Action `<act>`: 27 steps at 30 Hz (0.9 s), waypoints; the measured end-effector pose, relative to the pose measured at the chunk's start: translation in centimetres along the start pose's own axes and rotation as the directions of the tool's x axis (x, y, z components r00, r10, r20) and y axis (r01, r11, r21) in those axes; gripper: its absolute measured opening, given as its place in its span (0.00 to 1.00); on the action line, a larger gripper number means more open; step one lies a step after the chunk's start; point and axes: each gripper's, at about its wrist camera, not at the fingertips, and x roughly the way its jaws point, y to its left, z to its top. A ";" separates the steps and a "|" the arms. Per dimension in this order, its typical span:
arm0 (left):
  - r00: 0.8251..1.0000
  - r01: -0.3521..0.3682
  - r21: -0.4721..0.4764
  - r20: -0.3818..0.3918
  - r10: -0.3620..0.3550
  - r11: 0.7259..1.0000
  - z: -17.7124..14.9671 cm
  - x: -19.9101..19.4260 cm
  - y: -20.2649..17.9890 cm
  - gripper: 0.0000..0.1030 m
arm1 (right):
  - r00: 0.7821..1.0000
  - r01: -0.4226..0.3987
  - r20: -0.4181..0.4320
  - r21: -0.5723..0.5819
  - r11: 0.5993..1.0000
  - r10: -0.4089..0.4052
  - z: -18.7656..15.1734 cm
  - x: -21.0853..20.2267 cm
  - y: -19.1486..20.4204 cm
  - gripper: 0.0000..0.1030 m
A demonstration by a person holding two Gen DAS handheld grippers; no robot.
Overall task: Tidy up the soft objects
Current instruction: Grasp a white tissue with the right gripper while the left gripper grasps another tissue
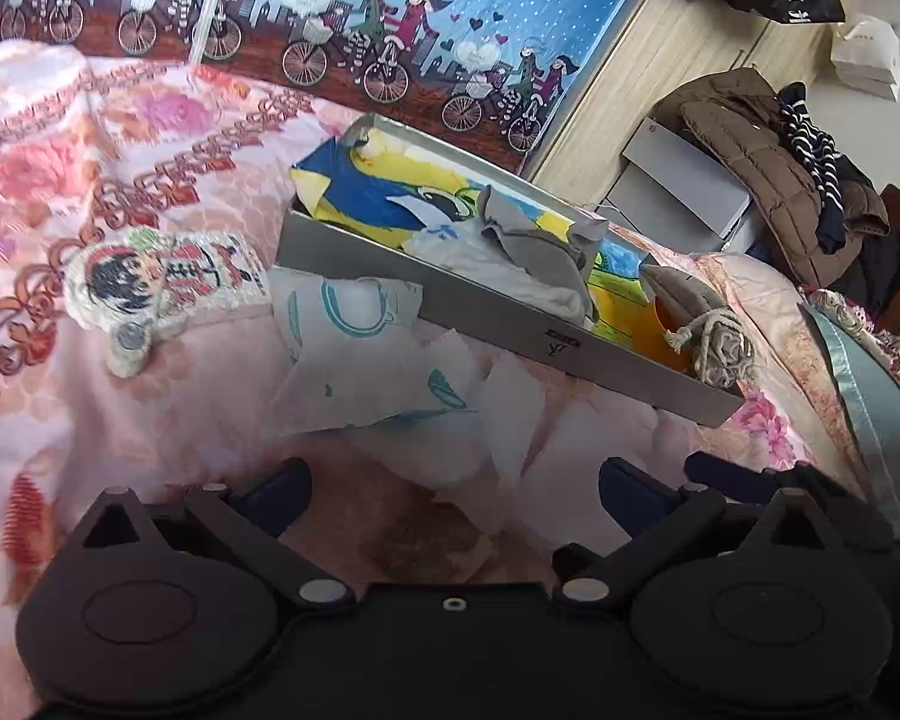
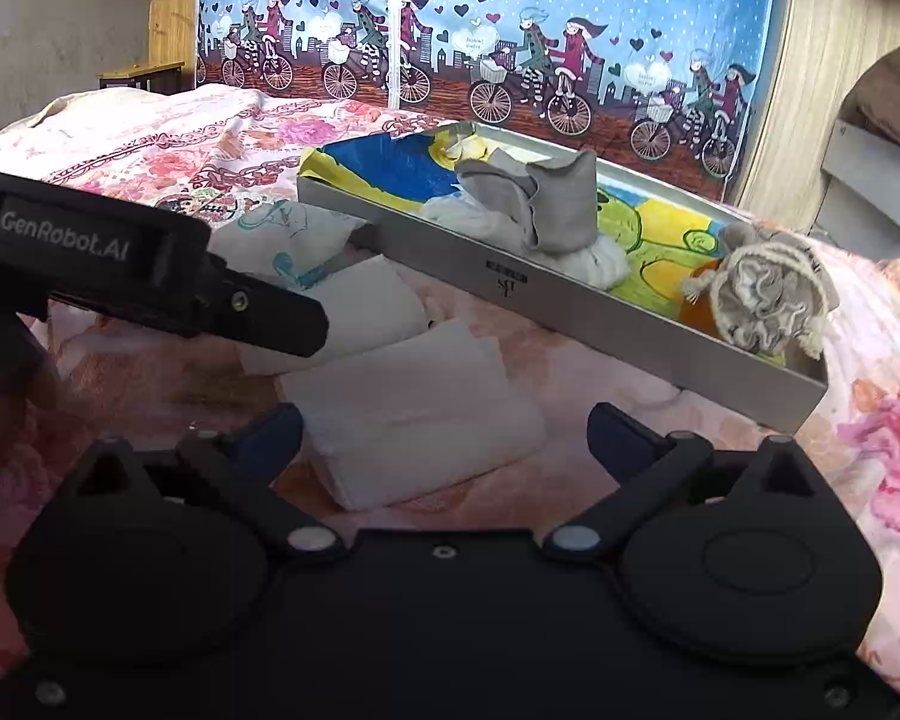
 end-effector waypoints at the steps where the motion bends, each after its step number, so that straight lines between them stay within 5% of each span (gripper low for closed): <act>1: 1.000 0.005 -0.001 -0.003 -0.005 1.000 0.1 0.3 0.0 0.97 | 1.000 -0.005 -0.003 0.006 1.000 0.005 0.0 0.1 -0.1 0.89; 8: 1.000 -0.009 -0.008 -0.007 0.009 1.000 0.7 1.0 -0.1 0.81 | 0.999 -0.044 -0.022 0.025 0.999 0.045 -0.3 0.5 -0.6 0.69; 11: 0.999 -0.039 -0.007 -0.005 0.039 0.999 0.8 1.0 -0.1 0.64 | 0.997 -0.062 -0.035 0.031 0.998 0.063 -0.3 1.3 -0.9 0.63; 13: 0.998 -0.059 0.005 -0.008 0.059 0.998 0.7 1.2 0.0 0.43 | 0.996 -0.075 -0.038 0.042 0.996 0.076 -0.3 1.2 -1.0 0.58; 19: 0.998 -0.049 0.015 -0.027 0.050 0.999 0.4 1.2 0.1 0.15 | 0.994 -0.102 -0.047 0.039 0.994 0.103 -0.2 1.0 -0.7 0.41; 24: 0.998 -0.048 0.043 -0.026 0.049 0.998 0.0 0.6 -0.4 0.07 | 0.993 -0.109 -0.051 -0.013 0.994 0.108 0.1 0.4 0.3 0.15; 27: 0.998 -0.053 0.050 -0.020 0.054 0.997 -0.3 -0.3 -0.7 0.06 | 0.994 -0.099 -0.054 -0.046 0.994 0.096 0.4 0.1 0.6 0.08</act>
